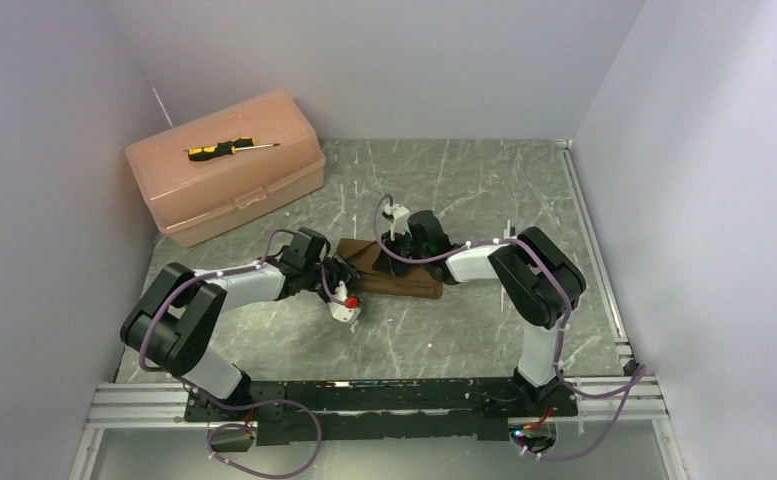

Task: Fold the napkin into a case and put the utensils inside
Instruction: Pick up the top corner of the smaller rectangle folded napkin from the center of the board.

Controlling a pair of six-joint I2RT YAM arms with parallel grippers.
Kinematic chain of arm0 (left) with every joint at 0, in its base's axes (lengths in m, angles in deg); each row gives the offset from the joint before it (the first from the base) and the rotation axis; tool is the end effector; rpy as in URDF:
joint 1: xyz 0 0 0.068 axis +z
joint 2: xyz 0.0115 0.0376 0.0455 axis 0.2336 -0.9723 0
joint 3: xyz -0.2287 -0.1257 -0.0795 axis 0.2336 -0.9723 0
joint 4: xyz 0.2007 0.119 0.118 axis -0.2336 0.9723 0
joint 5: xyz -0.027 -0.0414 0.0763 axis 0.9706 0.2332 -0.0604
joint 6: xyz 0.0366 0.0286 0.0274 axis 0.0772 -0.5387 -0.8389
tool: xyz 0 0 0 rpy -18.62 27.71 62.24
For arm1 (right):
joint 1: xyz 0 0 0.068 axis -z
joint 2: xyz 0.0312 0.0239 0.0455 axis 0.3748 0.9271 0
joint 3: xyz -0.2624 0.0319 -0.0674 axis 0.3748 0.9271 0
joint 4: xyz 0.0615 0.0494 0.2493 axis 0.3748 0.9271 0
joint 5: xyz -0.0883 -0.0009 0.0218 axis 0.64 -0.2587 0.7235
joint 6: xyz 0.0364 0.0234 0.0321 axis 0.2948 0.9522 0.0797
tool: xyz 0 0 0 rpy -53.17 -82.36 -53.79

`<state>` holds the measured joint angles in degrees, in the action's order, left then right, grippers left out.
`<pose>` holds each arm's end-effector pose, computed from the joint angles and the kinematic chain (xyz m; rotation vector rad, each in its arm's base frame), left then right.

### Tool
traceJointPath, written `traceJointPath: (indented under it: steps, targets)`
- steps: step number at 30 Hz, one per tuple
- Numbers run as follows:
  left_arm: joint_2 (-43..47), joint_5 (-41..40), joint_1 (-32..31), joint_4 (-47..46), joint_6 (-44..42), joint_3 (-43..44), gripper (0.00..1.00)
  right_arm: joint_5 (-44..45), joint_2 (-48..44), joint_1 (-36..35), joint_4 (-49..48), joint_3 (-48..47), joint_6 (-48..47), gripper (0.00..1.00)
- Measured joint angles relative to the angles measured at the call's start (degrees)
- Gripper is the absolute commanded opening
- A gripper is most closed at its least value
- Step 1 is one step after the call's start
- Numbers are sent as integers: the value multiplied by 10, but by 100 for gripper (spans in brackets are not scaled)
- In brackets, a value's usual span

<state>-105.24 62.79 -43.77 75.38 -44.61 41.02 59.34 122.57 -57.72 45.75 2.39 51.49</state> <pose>0.2290 -0.1543 0.1440 2.1779 0.8484 -0.0935 0.2926 0.2282 0.1304 -0.6706 2.1685 0.9371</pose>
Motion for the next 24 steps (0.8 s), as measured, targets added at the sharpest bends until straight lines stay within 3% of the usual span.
traceJointPath:
  steps: [4, 7, 11, 13, 14, 15, 16, 19, 24]
  targets:
    - [-13, -9, -2, -8, 26, 6, 31, 1, 0, 0, -14, 10, 0, 3]
    - [-30, -17, -2, 10, 70, 27, 15, 2, 0, 0, -28, 17, 0, 17]
    - [-40, -18, -2, 43, 129, 68, 4, 13, -17, 0, -35, 28, -8, 35]
    - [-40, -17, -2, 57, 153, 85, 3, 23, -39, 0, -42, 40, -16, 43]
    - [-40, -17, -2, 64, 163, 93, 3, 29, -52, 0, -50, 48, -23, 50]
    - [-40, -17, -2, 69, 172, 99, 3, 31, -68, 0, -68, 59, -31, 90]
    - [-41, -17, -2, 77, 183, 104, 3, 31, -79, 0, -89, 72, -40, 99]
    - [-46, -17, -2, 94, 204, 118, 3, 32, -116, -1, -197, 139, -80, 100]
    - [-57, -17, -2, 107, 229, 127, 3, 42, -115, -3, -254, 157, -123, 100]
